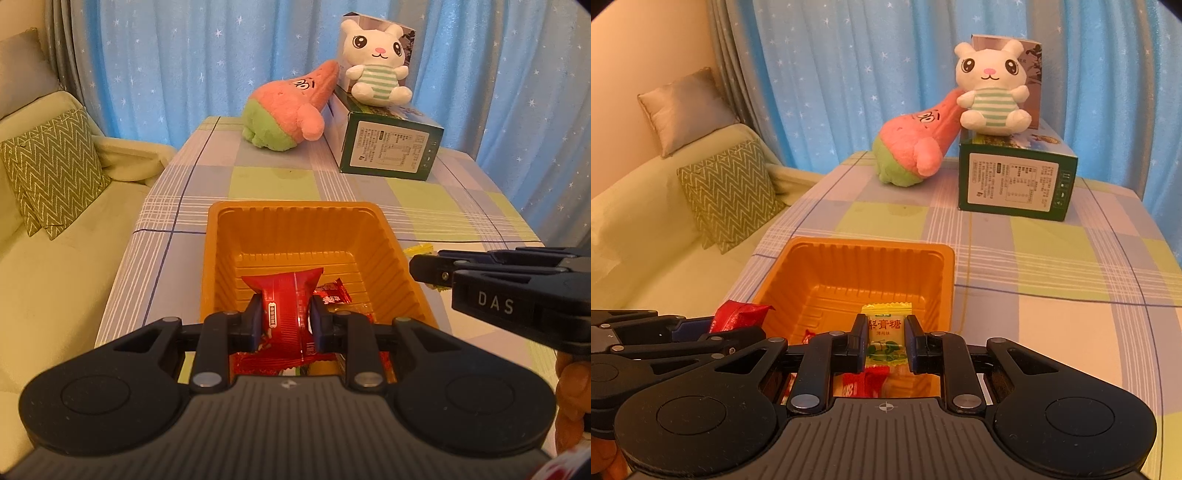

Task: Organize snacks
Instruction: 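Open the left gripper over the tray while the right releases the yellow candy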

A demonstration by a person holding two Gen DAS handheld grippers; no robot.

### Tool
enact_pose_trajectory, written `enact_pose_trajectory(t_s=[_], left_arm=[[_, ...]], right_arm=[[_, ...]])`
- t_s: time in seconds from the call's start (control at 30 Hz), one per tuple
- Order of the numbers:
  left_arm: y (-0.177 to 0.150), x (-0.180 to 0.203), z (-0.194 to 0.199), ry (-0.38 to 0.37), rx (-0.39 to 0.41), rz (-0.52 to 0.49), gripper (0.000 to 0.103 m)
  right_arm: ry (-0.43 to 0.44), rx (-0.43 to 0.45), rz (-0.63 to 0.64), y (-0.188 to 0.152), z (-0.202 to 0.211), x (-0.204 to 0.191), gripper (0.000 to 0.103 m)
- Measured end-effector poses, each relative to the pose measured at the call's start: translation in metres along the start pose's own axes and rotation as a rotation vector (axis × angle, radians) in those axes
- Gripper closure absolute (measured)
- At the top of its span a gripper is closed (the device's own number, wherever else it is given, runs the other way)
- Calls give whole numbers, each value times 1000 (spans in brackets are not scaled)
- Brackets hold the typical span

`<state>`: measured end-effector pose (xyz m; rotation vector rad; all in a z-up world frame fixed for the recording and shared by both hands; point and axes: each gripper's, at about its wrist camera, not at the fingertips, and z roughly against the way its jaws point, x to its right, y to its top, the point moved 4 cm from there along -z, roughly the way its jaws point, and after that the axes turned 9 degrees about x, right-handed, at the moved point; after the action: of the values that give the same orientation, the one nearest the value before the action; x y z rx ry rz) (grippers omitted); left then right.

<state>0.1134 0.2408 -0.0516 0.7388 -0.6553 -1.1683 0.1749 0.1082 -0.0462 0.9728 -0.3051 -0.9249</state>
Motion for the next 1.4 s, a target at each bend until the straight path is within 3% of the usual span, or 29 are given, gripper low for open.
enact_pose_trajectory(t_s=[0.7, 0.77, 1.4], left_arm=[[15, -5, -43, -20, -10, -19, 79], [14, -6, -43, -22, -11, -17, 71], [10, -12, -23, 4, -12, -31, 57]], right_arm=[[-11, -18, -17, 8, -35, 14, 82], [-12, -21, -20, 7, -35, 15, 82], [9, -12, -36, 12, -26, 7, 82]])
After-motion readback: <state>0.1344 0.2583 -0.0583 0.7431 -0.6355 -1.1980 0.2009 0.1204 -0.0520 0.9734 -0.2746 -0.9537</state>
